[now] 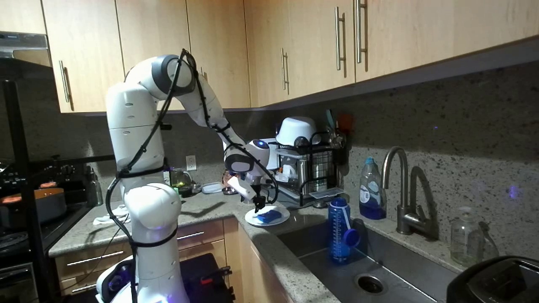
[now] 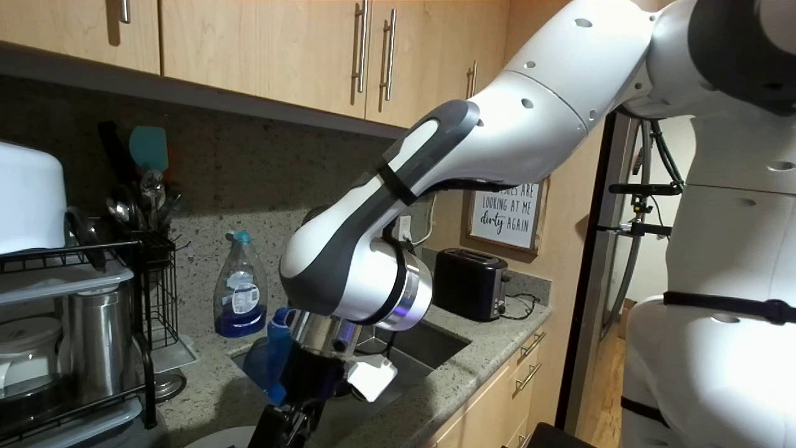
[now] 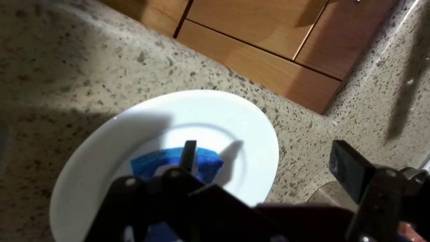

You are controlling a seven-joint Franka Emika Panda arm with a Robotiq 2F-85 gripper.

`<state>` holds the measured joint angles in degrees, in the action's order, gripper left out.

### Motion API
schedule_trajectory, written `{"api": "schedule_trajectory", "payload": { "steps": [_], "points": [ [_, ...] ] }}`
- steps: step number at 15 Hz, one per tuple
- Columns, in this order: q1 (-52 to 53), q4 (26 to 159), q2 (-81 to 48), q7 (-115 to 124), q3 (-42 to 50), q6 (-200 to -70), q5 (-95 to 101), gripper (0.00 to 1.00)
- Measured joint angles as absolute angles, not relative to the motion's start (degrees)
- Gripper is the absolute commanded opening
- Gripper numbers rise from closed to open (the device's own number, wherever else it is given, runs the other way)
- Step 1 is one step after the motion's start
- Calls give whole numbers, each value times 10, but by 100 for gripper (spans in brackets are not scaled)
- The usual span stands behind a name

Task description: Put the blue sponge on the white plate

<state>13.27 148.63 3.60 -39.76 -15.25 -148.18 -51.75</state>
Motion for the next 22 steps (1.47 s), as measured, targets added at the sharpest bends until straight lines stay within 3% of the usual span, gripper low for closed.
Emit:
{"api": "schedule_trajectory", "payload": {
  "steps": [9,17,22],
  "points": [
    [142,1595,144,-170,-152,-1559,-369,100],
    [39,1588,189,28,-244,-1557,-216,100],
    [29,1588,207,47,-246,-1552,-201,100]
  ]
}}
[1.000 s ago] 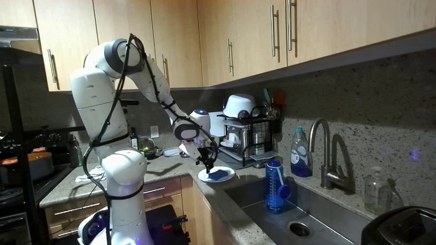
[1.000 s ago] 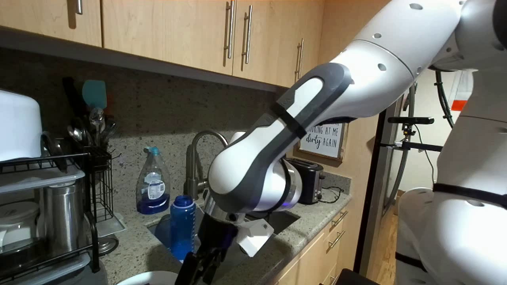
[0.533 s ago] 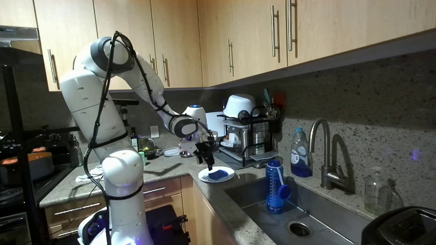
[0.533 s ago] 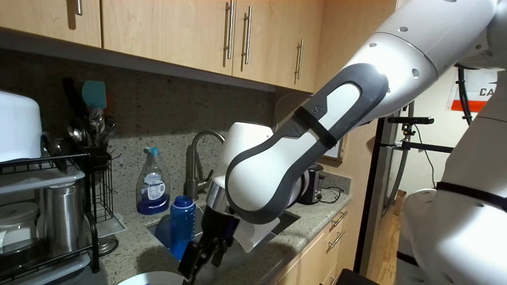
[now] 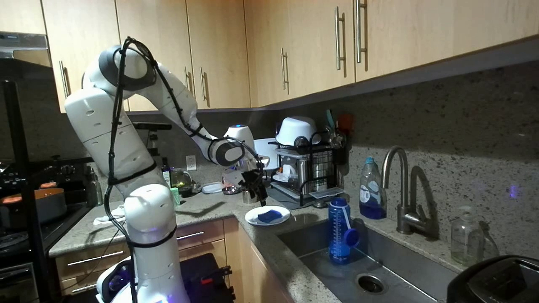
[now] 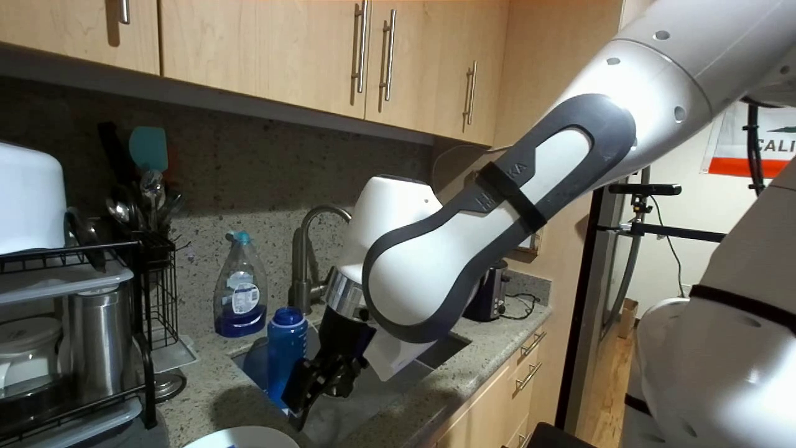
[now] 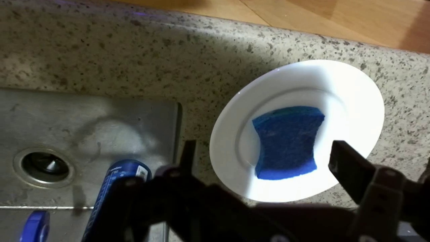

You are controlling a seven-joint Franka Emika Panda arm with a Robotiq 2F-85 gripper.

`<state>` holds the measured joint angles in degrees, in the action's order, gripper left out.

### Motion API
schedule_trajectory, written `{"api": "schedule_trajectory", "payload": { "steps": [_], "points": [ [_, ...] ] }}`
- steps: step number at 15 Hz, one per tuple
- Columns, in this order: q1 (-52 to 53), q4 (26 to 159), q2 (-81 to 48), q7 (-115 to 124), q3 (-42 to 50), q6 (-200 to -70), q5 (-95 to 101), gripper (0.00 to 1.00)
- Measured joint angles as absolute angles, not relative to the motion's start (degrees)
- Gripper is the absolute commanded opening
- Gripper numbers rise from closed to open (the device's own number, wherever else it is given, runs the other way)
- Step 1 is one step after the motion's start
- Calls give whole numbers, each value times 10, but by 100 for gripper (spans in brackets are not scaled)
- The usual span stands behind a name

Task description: Put the blue sponge on the white plate

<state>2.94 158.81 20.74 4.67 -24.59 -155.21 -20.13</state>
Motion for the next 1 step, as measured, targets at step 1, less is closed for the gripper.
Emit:
{"api": "schedule_trajectory", "payload": {
  "steps": [1],
  "points": [
    [43,1588,206,50,-231,-1552,-192,100]
  ]
}}
